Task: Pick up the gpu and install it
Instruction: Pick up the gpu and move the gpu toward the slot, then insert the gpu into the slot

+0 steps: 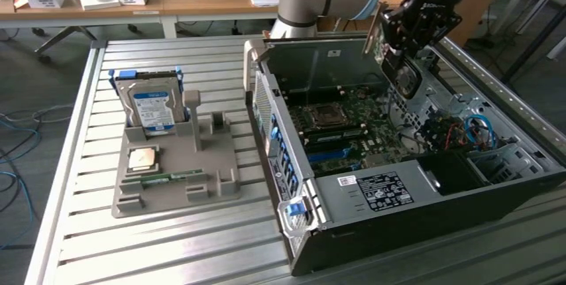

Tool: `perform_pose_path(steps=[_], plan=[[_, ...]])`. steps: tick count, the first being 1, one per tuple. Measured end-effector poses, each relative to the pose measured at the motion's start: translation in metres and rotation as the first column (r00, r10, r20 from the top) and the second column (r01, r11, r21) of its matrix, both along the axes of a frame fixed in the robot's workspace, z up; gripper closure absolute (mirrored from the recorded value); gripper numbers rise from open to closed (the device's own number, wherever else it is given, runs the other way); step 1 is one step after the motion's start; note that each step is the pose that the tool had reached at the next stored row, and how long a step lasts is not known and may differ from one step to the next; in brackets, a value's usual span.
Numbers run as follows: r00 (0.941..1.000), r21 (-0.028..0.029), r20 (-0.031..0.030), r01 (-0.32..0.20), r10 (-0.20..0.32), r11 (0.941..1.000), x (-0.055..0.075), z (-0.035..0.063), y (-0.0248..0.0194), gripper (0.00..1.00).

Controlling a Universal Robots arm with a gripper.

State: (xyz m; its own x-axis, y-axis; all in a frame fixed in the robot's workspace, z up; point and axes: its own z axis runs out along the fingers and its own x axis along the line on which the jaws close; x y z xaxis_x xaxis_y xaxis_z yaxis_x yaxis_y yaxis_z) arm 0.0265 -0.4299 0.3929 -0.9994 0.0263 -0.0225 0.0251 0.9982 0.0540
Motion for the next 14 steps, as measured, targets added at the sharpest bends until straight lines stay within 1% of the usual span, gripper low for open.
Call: perform_pose_path(steps=[14], plan=[[1.0000, -0.0001, 0.0000, 0.000, 0.000, 1.0000, 0.0000, -0.0004, 0.0000, 0.73]])
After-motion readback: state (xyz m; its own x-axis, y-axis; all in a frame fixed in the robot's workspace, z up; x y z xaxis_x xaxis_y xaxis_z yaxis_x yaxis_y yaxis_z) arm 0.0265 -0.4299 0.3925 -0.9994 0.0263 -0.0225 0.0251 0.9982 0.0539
